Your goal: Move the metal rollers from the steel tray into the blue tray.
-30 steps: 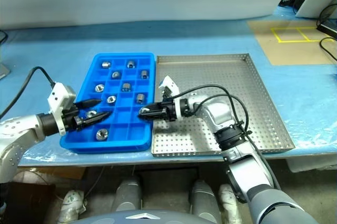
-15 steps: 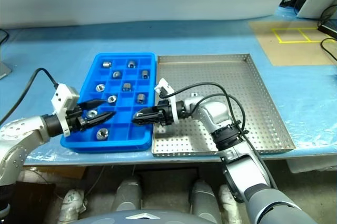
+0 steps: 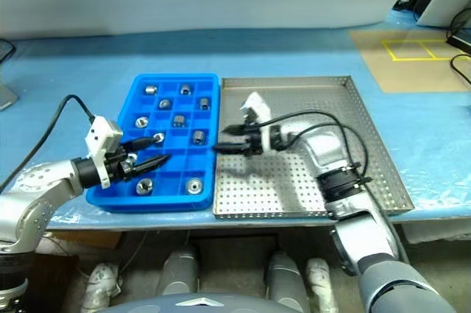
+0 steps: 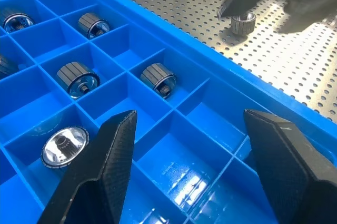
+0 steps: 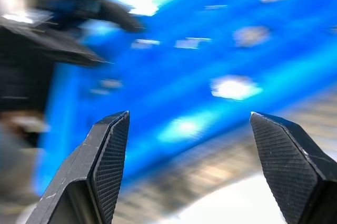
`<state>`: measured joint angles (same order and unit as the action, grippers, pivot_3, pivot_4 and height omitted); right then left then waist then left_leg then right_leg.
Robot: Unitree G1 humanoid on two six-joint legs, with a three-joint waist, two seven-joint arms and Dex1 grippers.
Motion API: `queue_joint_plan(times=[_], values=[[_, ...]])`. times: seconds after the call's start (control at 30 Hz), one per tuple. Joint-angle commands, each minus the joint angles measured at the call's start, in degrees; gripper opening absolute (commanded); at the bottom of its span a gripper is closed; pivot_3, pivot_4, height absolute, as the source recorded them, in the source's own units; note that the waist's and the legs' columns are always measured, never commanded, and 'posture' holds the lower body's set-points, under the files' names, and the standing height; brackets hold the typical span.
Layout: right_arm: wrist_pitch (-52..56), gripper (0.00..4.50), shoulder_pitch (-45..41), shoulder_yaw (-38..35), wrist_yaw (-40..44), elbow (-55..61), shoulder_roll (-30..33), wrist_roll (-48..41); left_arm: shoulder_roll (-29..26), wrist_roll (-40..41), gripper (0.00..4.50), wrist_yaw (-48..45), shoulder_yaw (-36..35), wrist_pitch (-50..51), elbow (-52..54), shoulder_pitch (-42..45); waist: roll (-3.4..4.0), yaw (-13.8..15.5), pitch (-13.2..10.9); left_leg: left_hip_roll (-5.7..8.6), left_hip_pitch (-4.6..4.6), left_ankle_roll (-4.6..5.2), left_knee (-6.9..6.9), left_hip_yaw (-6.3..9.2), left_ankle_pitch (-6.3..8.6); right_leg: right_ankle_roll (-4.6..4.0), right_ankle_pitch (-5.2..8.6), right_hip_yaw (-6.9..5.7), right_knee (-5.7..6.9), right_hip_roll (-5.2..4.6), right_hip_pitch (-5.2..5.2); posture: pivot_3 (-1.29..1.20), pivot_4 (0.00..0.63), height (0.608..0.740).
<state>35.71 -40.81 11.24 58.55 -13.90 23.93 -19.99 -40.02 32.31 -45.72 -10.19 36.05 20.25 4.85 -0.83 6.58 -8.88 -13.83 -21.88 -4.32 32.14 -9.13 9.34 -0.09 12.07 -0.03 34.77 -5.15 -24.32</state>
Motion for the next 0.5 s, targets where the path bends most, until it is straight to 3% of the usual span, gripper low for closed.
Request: queue_joint_plan(times=[0.03, 0.2, 0.5], values=[[-3.84, 3.82, -0.82, -5.43, -1.37, -2.25, 2.78, 0.49, 1.08, -0.54, 3.42, 0.28, 1.35, -1.49, 0.16, 1.30, 0.00, 0.02, 0.00, 0.00, 0.02, 0.00, 0.00, 0.00, 0.00, 0.00, 0.00, 0.01, 0.00, 0.01, 0.00, 0.12, 0.150, 0.740], [-4.39, 3.82, 2.88, -8.15, -2.53, -2.19, 5.67, 0.68, 2.76, -1.05, 3.42, -0.23, 3.95, -2.00, -1.23, 3.57, 0.00, -0.44, 0.01, -0.03, 0.03, 0.01, -0.01, 0.00, 0.00, 0.00, 0.00, 0.04, 0.01, 0.06, 0.00, 0.08, 0.150, 0.740], [-7.49, 3.82, 6.16, -8.54, -7.48, -6.28, 2.41, 2.67, 3.09, -2.19, 3.42, -2.26, 6.36, -3.06, -5.76, 8.21, 0.00, -1.18, 0.01, -0.02, 0.09, 0.03, 0.05, -0.06, 0.00, -0.01, -0.01, 0.03, 0.06, 0.06, 0.00, 0.04, 0.150, 0.740]])
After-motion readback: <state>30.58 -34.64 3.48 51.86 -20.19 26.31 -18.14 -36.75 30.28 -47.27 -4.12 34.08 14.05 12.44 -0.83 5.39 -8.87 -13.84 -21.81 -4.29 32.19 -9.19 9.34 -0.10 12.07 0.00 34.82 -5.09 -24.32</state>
